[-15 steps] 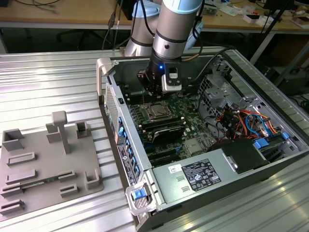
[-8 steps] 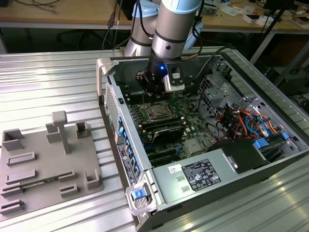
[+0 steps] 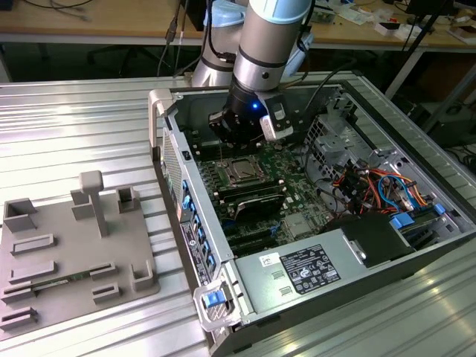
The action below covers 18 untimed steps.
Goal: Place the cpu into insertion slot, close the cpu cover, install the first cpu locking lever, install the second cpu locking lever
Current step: 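Install the first cpu locking lever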
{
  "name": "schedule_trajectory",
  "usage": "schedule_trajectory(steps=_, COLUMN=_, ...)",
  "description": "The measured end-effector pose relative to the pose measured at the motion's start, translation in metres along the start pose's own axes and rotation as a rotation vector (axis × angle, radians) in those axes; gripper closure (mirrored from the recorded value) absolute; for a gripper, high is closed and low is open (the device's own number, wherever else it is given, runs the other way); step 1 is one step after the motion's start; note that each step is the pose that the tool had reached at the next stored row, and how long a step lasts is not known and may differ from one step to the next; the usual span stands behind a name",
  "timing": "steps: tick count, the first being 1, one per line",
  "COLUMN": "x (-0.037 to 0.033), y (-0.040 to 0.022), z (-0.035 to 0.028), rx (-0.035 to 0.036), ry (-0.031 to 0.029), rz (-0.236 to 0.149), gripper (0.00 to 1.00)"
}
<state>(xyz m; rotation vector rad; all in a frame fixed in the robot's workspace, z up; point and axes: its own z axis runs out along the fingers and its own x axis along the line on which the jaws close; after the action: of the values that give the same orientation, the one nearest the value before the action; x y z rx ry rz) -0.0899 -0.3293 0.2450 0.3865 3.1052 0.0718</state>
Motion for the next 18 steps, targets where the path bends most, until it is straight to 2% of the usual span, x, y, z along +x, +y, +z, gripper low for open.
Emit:
schedule_trajectory(steps=2, x=0.0027, y=-0.0007, z=-0.0001, rx=-0.0007, ry=-0.0027, rz=-0.005, gripper=0.89)
schedule_trajectory(steps=9, x=0.0146, y=-0.0036, z=-0.0001, rx=-0.0010, ry=-0.0014, rz=-0.033, gripper=0.89)
schedule_trajectory(steps=14, x=0.0166, y=-0.0042, z=0.0007, rx=-0.0012, ry=0.0021, rz=-0.103, gripper=0.89)
schedule_trajectory(steps=18, x=0.0207, y=-0.0053, z=0.0008, rx=-0.0017, ry=0.0036, rz=-0.137, gripper=0.89)
